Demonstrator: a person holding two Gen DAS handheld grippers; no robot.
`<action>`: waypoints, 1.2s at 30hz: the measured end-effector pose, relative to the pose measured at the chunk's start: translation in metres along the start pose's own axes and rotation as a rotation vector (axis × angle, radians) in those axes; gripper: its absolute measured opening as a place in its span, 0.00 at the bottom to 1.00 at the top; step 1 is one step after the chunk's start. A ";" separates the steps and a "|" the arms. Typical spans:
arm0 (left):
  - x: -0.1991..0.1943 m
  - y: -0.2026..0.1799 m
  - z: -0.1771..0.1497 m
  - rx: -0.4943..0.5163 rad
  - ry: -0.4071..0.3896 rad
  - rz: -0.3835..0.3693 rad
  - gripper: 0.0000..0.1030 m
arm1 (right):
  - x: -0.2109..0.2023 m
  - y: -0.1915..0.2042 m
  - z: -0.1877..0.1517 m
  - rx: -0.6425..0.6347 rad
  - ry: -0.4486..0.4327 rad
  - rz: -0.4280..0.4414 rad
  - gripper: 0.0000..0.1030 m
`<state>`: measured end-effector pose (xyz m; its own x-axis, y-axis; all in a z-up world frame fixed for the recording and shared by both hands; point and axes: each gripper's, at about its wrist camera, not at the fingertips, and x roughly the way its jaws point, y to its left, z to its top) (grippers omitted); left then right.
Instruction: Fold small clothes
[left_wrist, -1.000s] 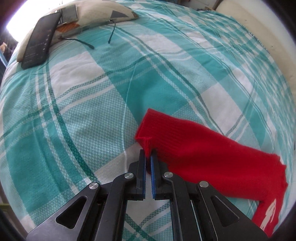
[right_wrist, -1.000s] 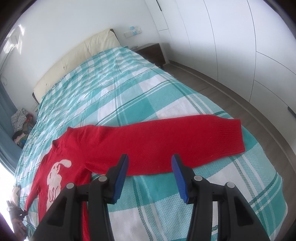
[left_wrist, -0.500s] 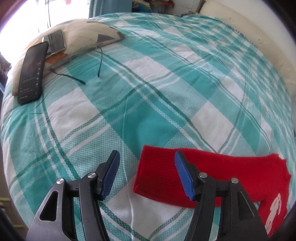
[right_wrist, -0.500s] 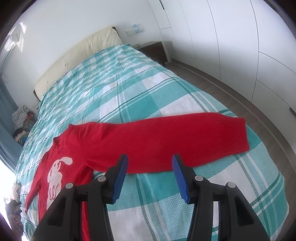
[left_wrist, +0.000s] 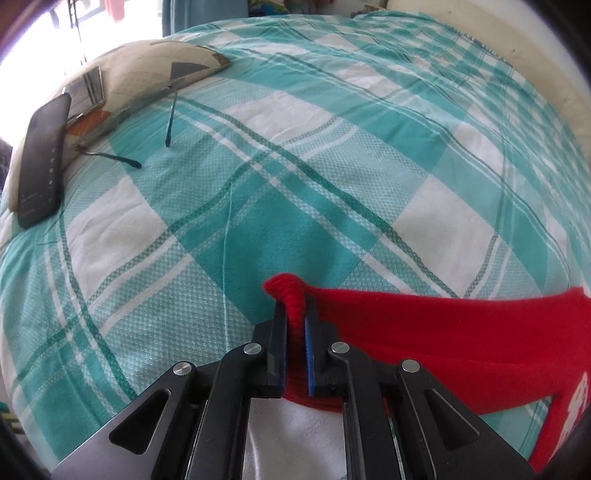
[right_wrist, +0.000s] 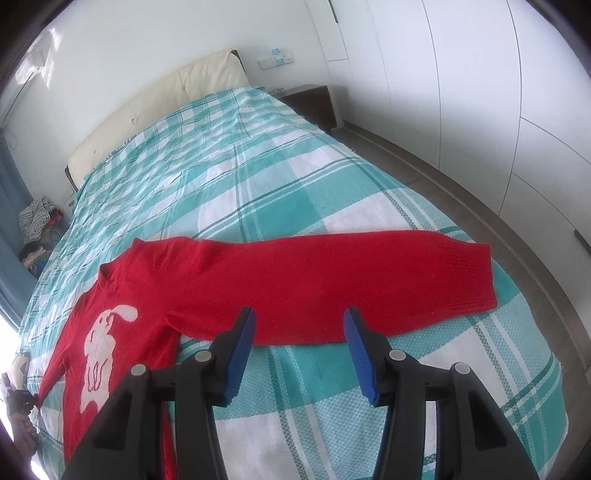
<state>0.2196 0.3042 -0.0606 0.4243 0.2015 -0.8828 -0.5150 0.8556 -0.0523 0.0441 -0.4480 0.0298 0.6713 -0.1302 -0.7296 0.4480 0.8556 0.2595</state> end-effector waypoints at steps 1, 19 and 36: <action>-0.001 -0.002 -0.001 0.010 -0.005 0.021 0.15 | 0.000 -0.001 0.000 0.003 0.003 0.003 0.48; -0.147 -0.073 -0.045 0.126 -0.359 -0.203 0.94 | -0.026 -0.007 0.013 0.020 -0.137 -0.078 0.80; -0.154 -0.138 -0.079 0.304 -0.341 -0.265 0.94 | -0.019 0.017 0.014 -0.039 -0.149 -0.054 0.81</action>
<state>0.1662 0.1176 0.0453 0.7549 0.0594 -0.6532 -0.1392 0.9877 -0.0711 0.0473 -0.4376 0.0572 0.7287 -0.2469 -0.6388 0.4643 0.8637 0.1958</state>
